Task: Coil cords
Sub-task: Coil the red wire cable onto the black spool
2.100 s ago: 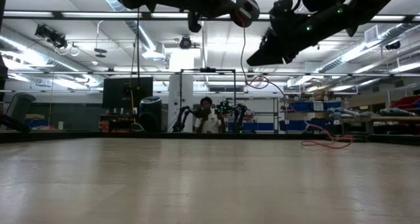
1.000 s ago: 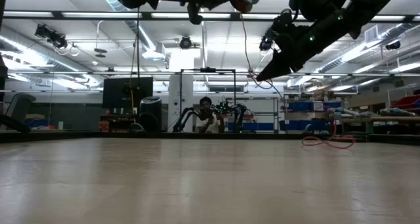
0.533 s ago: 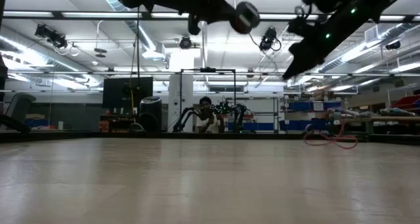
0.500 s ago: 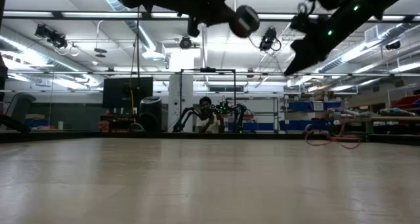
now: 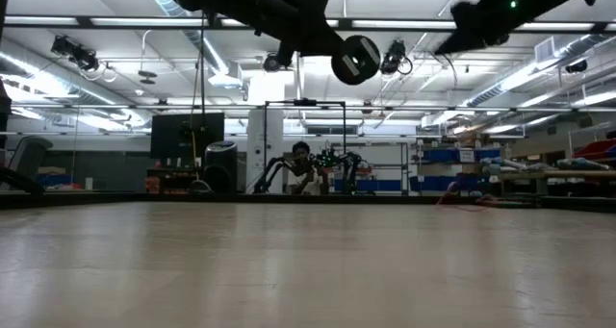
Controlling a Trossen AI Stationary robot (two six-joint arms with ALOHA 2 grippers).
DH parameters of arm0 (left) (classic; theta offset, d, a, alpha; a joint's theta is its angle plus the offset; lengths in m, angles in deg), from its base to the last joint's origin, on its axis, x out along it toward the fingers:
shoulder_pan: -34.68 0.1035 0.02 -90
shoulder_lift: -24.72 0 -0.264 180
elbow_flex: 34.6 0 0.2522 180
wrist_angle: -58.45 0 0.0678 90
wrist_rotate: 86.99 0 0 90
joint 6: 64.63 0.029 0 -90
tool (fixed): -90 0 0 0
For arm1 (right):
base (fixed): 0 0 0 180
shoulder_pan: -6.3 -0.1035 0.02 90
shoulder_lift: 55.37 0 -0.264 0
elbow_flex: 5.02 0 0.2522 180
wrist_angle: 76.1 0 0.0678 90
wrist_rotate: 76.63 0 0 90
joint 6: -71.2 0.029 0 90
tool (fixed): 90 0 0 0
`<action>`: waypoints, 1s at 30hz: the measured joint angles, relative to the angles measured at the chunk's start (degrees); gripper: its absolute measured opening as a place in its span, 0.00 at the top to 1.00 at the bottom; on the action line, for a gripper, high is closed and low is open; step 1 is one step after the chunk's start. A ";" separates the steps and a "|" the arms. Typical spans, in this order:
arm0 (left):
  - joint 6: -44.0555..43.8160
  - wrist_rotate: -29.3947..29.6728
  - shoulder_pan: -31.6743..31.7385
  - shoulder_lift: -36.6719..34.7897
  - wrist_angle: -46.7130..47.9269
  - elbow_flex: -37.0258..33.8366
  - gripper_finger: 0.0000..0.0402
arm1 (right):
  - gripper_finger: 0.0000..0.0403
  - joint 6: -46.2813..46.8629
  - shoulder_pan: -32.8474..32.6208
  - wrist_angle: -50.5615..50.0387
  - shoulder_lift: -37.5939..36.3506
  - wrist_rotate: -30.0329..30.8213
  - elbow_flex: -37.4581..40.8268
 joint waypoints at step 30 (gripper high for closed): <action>-15.15 8.97 0.14 -0.07 -0.02 0.00 1.00 | 1.00 -2.85 -9.38 30.26 24.24 -5.41 -8.80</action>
